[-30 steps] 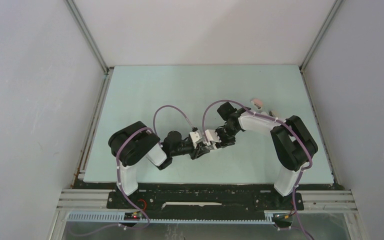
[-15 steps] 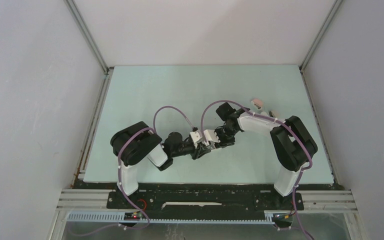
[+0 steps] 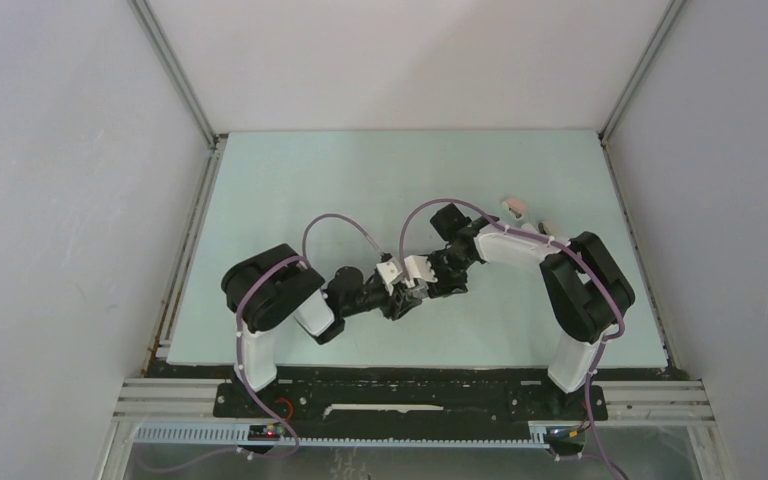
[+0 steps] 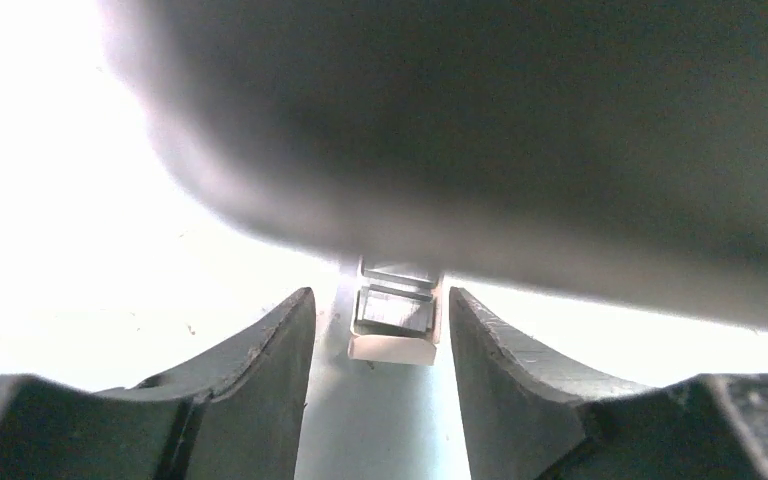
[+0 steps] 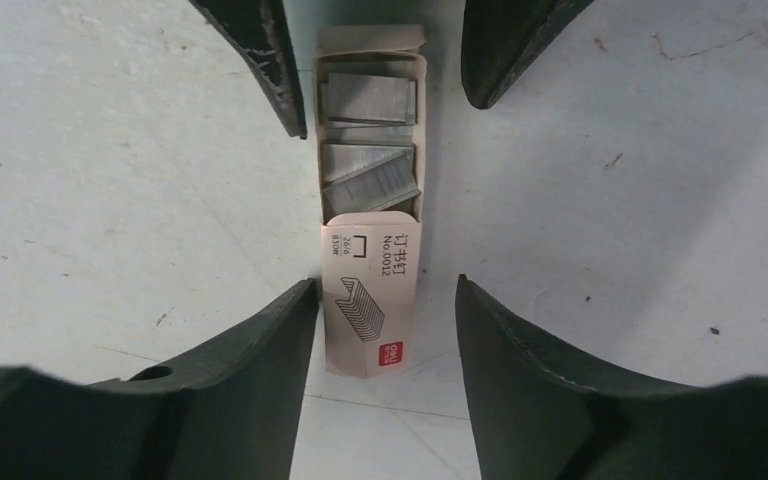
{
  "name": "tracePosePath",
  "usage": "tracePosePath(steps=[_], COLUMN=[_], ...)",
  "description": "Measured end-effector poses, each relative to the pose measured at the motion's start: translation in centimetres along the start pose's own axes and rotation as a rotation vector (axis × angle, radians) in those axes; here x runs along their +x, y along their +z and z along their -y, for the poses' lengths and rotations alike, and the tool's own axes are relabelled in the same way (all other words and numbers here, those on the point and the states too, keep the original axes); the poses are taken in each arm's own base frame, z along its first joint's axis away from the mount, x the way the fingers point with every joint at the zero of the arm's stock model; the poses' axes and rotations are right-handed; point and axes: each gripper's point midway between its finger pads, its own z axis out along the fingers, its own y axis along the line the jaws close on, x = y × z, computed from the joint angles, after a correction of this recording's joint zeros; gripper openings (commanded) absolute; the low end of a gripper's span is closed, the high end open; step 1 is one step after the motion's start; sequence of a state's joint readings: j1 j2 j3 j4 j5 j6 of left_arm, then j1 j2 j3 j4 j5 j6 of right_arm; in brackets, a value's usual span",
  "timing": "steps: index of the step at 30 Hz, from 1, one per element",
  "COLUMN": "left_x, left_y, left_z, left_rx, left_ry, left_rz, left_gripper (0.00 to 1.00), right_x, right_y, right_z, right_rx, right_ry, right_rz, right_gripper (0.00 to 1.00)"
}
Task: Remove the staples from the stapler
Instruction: Close the staple box at the center of the board.
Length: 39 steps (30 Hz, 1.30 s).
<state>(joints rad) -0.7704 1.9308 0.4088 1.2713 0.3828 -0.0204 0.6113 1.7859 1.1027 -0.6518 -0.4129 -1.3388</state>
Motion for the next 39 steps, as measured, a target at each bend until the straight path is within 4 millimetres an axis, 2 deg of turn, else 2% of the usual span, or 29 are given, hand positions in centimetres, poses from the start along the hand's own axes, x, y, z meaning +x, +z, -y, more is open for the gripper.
tracePosePath(steps=[8, 12, 23, 33, 39], left_x=[0.1, -1.4, -8.4, -10.6, -11.6], left_y=[-1.5, -2.9, -6.8, -10.4, -12.7], left_z=[-0.2, -0.2, -0.6, -1.2, -2.2], left_rx=[-0.049, -0.08, -0.195, -0.307, -0.407], left_ry=[-0.009, -0.001, 0.015, -0.051, -0.163], left_rz=[-0.004, 0.032, 0.18, 0.172, 0.209], left_gripper=[0.67, 0.68, 0.71, 0.77, 0.95], right_x=[-0.3, -0.7, -1.4, -1.8, -1.8], right_y=[-0.3, -1.0, -5.4, -10.8, -13.0], right_z=[0.7, 0.7, -0.6, -1.1, -1.6], right_rx=[0.032, 0.039, 0.1, 0.204, 0.224], right_ry=[0.022, 0.04, 0.127, 0.304, 0.468], right_rz=[0.029, 0.055, 0.118, 0.239, 0.352], right_gripper=[0.83, 0.84, 0.84, 0.83, 0.83])
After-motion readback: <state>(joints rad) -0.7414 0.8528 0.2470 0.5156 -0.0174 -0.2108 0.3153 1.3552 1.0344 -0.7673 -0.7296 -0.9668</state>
